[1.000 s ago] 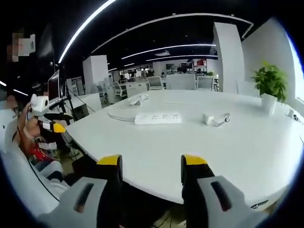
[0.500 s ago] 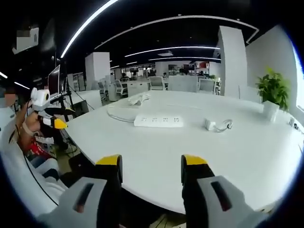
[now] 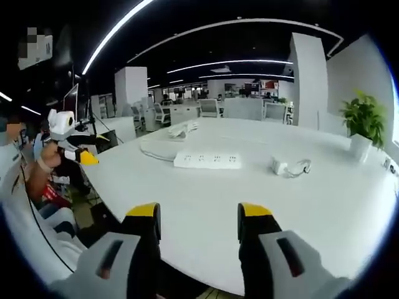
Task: Straighten the power strip on the desk, plug the charger into it
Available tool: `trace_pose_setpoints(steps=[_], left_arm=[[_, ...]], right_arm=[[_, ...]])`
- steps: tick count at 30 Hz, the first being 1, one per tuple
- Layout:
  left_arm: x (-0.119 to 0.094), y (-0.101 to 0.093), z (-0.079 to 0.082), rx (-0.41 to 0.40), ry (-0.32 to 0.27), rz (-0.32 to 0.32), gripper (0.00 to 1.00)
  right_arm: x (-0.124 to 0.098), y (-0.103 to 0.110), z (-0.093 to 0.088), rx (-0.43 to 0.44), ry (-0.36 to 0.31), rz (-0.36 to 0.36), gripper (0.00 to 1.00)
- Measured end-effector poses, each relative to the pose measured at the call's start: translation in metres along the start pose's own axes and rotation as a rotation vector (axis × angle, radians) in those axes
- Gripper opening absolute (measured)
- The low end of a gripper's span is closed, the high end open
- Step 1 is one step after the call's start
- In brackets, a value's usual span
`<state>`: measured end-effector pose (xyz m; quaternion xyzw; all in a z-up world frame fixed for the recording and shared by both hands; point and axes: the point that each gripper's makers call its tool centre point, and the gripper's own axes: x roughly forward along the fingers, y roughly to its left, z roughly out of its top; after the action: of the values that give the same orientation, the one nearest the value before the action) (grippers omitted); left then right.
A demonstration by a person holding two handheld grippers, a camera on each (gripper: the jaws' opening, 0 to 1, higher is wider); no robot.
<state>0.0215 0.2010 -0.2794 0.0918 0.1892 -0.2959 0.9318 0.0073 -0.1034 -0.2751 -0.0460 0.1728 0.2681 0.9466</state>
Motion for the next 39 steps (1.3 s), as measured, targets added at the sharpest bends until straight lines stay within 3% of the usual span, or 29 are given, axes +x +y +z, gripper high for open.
trace_pose_setpoints(steps=[8,15,20,30,39], left_arm=[[0.021,-0.002,0.021,0.041,-0.035,-0.048,0.75],[0.041,-0.006,0.027,0.04,-0.054,-0.1,0.76],[0.065,-0.004,0.039,0.047,-0.105,-0.139,0.78],[0.107,-0.004,0.038,0.064,-0.105,-0.191,0.79],[0.148,0.013,0.039,0.06,-0.111,-0.212,0.81]], right_arm=[[0.006,-0.001,-0.002,0.006,0.012,0.005,0.5],[0.02,-0.001,0.011,-0.003,-0.018,0.027,0.51],[0.035,0.0,0.016,-0.017,-0.028,0.048,0.51],[0.062,-0.007,0.027,-0.038,-0.039,0.07,0.5],[0.072,-0.001,0.028,-0.034,-0.036,0.1,0.5]])
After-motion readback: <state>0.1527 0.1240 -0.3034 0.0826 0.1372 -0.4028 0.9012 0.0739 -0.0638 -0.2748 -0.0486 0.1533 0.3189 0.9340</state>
